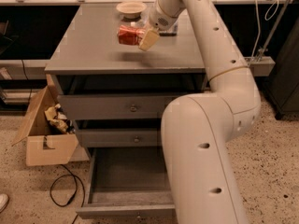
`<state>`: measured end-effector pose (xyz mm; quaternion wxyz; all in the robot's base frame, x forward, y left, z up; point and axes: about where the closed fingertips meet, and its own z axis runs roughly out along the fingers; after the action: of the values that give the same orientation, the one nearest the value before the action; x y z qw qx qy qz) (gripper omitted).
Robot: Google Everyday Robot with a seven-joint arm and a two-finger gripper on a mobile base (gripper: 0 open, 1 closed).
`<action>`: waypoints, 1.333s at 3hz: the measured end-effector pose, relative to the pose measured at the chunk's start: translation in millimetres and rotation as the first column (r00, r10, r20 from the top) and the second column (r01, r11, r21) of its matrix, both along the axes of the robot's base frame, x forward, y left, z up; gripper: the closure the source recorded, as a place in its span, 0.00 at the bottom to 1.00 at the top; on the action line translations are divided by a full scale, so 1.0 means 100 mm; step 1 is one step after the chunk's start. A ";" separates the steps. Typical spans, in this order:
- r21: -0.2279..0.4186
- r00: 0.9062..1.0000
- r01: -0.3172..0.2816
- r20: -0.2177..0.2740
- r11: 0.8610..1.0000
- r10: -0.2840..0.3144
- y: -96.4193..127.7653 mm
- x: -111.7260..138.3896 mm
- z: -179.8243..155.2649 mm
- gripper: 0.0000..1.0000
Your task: Pick coke can from bottom drawer and place on counter
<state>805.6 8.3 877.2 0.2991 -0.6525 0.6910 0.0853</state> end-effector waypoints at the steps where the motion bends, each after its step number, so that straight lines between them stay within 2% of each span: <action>1: 0.035 1.000 -0.010 -0.006 0.999 0.010 0.11 0.09 -0.13 1.00; 2: 0.082 0.999 -0.036 -0.020 0.996 0.038 0.29 0.17 -0.35 0.73; 3: 0.082 0.999 -0.036 -0.020 0.996 0.038 0.29 0.17 -0.35 0.50; 4: 0.082 0.999 -0.036 -0.020 0.996 0.038 0.29 0.17 -0.35 0.19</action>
Offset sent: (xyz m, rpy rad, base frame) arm 0.0724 0.0308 -0.0273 0.1206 0.0589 0.0782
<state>822.5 37.8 842.3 0.3163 -0.6515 0.6780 0.1259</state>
